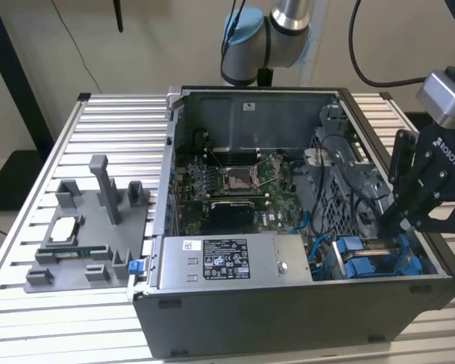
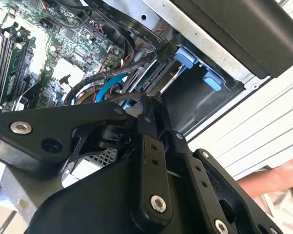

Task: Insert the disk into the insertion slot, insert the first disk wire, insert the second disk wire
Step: 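Insert the first disk wire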

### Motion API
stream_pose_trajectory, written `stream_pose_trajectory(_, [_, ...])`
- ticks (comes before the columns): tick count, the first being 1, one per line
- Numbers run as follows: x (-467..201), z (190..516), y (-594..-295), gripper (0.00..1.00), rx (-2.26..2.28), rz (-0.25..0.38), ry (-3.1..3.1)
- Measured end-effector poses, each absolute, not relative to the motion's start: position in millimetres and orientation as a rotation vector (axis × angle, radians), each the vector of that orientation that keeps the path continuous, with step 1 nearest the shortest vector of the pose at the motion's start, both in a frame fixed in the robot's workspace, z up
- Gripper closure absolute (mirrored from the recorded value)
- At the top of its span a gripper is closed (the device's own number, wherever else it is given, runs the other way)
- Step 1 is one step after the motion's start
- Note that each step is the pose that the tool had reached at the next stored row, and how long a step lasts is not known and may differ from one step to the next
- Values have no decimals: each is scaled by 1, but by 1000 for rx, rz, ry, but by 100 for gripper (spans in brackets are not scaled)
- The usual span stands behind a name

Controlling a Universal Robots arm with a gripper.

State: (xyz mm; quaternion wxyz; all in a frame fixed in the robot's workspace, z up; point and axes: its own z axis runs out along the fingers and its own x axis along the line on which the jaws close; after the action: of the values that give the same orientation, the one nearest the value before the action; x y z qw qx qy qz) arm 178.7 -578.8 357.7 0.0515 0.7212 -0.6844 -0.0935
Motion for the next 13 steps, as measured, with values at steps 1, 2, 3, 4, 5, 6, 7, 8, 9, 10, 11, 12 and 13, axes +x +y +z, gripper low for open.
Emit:
stream_pose_trajectory(1, [179,358,-579,100,2194,-284,-2083])
stream_pose_trajectory(2, [179,357,-579,100,2194,-284,-2083])
stream_pose_trajectory(3, [179,357,-579,100,2194,-284,-2083])
stream_pose_trajectory(4, [179,357,-579,100,2194,-284,-2082])
stream_pose_trajectory(5, [179,357,-579,100,2195,-285,-2083])
stream_pose_trajectory(6, [179,356,-580,100,2195,-285,-2082])
stream_pose_trajectory(7, [179,356,-580,100,2194,-285,-2082])
stream_pose_trajectory(8, [179,356,-580,100,2194,-285,-2082])
stream_pose_trajectory(9, [179,355,-581,100,2194,-286,-2082])
stream_pose_trajectory(10, [179,355,-581,100,2194,-286,-2082])
stream_pose_trajectory(11, [179,354,-581,100,2194,-286,-2082])
stream_pose_trajectory(12, [179,353,-582,100,2194,-286,-2082])
stream_pose_trajectory(13, [179,351,-582,100,2194,-286,-2082])
